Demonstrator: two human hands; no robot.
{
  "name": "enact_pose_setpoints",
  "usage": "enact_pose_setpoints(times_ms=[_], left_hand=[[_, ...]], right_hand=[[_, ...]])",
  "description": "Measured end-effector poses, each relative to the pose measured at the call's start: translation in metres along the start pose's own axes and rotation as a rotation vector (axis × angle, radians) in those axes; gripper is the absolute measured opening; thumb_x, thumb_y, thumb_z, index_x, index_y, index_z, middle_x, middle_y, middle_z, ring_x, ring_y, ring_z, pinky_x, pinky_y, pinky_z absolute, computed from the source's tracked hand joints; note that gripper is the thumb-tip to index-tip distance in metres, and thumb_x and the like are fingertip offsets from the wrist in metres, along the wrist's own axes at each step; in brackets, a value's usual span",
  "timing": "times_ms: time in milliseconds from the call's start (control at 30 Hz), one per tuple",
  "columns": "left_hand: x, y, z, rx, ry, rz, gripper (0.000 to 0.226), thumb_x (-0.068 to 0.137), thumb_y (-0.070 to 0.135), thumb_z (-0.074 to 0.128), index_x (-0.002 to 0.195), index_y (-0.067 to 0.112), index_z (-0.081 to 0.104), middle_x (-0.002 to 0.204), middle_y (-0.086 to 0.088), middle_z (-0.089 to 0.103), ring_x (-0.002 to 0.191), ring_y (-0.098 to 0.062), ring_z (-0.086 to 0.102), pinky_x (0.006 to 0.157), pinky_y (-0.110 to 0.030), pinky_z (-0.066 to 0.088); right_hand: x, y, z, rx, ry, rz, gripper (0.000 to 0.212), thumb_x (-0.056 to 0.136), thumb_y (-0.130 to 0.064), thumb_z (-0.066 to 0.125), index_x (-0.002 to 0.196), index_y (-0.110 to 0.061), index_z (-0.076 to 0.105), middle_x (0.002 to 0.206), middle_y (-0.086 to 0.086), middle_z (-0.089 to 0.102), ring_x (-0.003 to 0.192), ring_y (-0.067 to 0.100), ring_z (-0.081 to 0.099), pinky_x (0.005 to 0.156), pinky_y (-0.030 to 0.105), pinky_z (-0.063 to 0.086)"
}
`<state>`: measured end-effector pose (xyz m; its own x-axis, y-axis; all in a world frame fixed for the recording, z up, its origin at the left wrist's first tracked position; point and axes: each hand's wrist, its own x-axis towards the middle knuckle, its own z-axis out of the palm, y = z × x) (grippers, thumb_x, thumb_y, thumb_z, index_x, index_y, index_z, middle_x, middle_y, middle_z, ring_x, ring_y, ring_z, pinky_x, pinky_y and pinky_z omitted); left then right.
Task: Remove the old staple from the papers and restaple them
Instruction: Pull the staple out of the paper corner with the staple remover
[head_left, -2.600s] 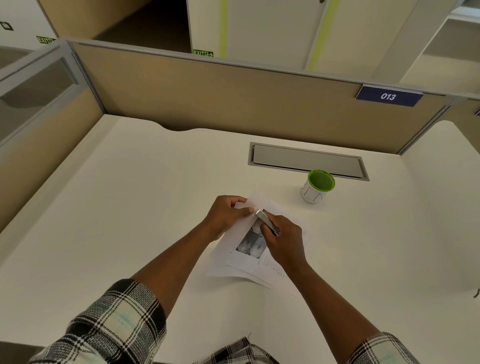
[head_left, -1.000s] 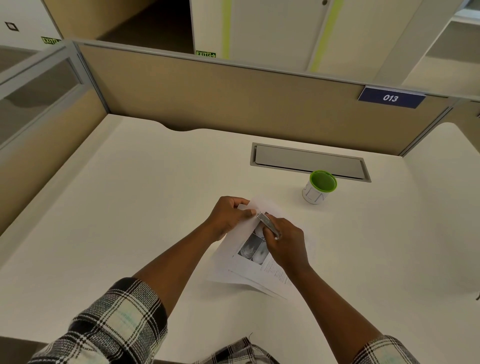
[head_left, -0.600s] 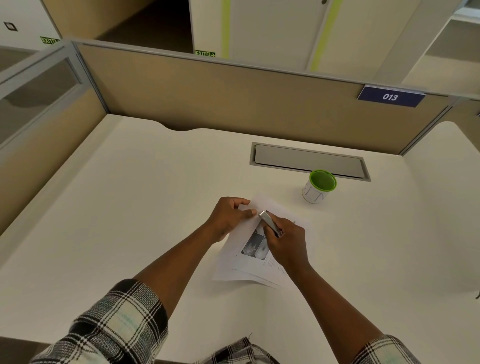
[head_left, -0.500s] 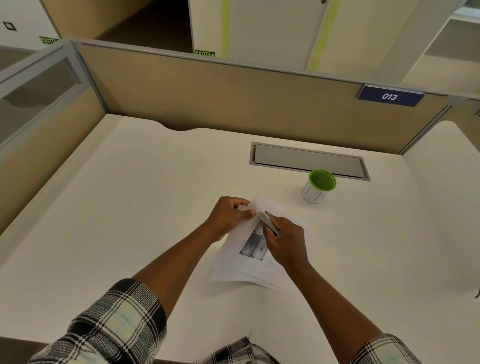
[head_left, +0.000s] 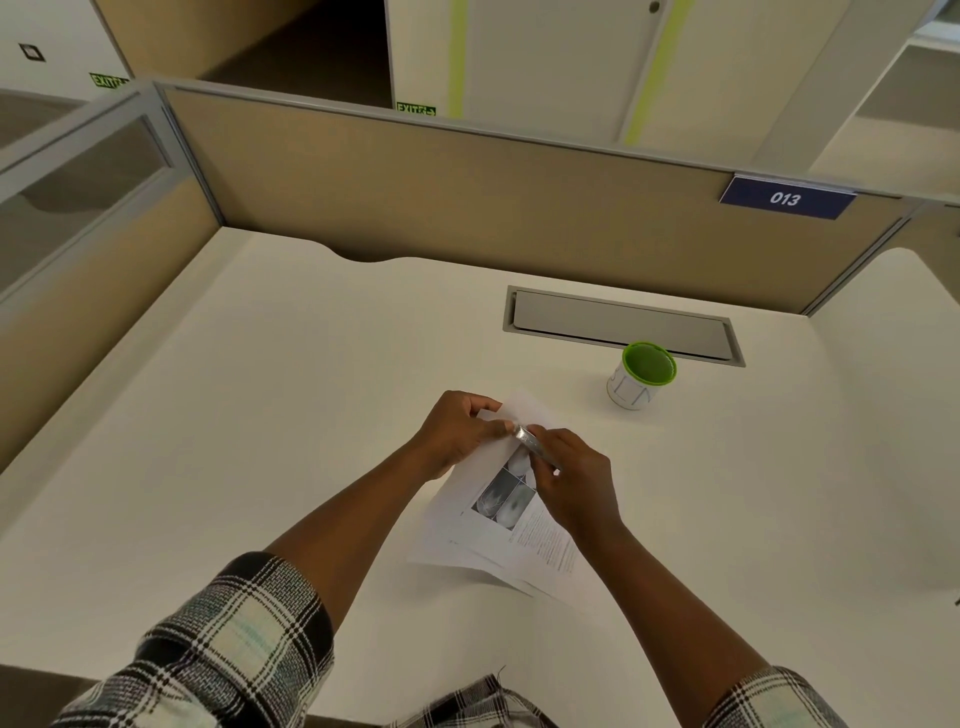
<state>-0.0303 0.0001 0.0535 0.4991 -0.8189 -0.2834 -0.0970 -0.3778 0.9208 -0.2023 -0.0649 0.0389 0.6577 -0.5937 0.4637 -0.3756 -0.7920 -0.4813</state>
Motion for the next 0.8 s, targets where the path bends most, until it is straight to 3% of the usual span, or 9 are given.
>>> enact_pose_setpoints(times_ms=[200,367,600,700,800], left_hand=[[-0.003,0.004,-0.002,-0.078,-0.046,-0.022,0.045,0.080,0.023,0.078,0.117,0.000,0.067,0.122,-0.015,0.066,0.110,-0.034,0.062,0.097,-0.048,0.052],[-0.009,0.006,-0.004,-0.109,-0.095,-0.021,0.021,0.082,0.023,0.076,0.098,0.009,0.073,0.096,-0.007,0.072,0.083,-0.027,0.066,0.078,-0.038,0.058],[-0.010,0.007,-0.003,-0.108,-0.094,-0.063,0.033,0.082,0.028,0.075,0.106,0.005,0.071,0.103,-0.014,0.071,0.092,-0.036,0.067,0.084,-0.047,0.057],[-0.009,0.006,-0.003,-0.127,-0.092,-0.084,0.030,0.081,0.028,0.077,0.102,0.007,0.073,0.098,-0.011,0.073,0.089,-0.034,0.068,0.081,-0.045,0.058],[-0.009,0.004,-0.003,-0.124,-0.089,-0.104,0.022,0.079,0.030,0.078,0.093,0.013,0.074,0.090,-0.004,0.074,0.080,-0.026,0.069,0.073,-0.037,0.059]], right_hand=[[0.000,0.008,0.002,-0.096,0.024,-0.116,0.036,0.076,0.000,0.076,0.111,-0.008,0.072,0.095,0.007,0.073,0.073,0.025,0.067,0.061,0.033,0.056],[-0.004,0.017,0.006,-0.235,0.076,-0.255,0.036,0.077,0.001,0.076,0.112,-0.005,0.071,0.095,0.012,0.072,0.071,0.029,0.064,0.057,0.036,0.051],[-0.008,0.024,0.010,-0.369,0.108,-0.378,0.028,0.090,-0.009,0.062,0.117,-0.004,0.067,0.099,0.012,0.070,0.075,0.026,0.061,0.061,0.032,0.042],[-0.009,0.024,0.010,-0.400,0.109,-0.402,0.028,0.095,-0.012,0.054,0.118,-0.004,0.066,0.100,0.013,0.069,0.075,0.026,0.060,0.063,0.031,0.040],[-0.010,0.024,0.010,-0.403,0.113,-0.422,0.027,0.093,-0.009,0.059,0.118,-0.004,0.066,0.100,0.013,0.069,0.074,0.026,0.060,0.062,0.033,0.043]])
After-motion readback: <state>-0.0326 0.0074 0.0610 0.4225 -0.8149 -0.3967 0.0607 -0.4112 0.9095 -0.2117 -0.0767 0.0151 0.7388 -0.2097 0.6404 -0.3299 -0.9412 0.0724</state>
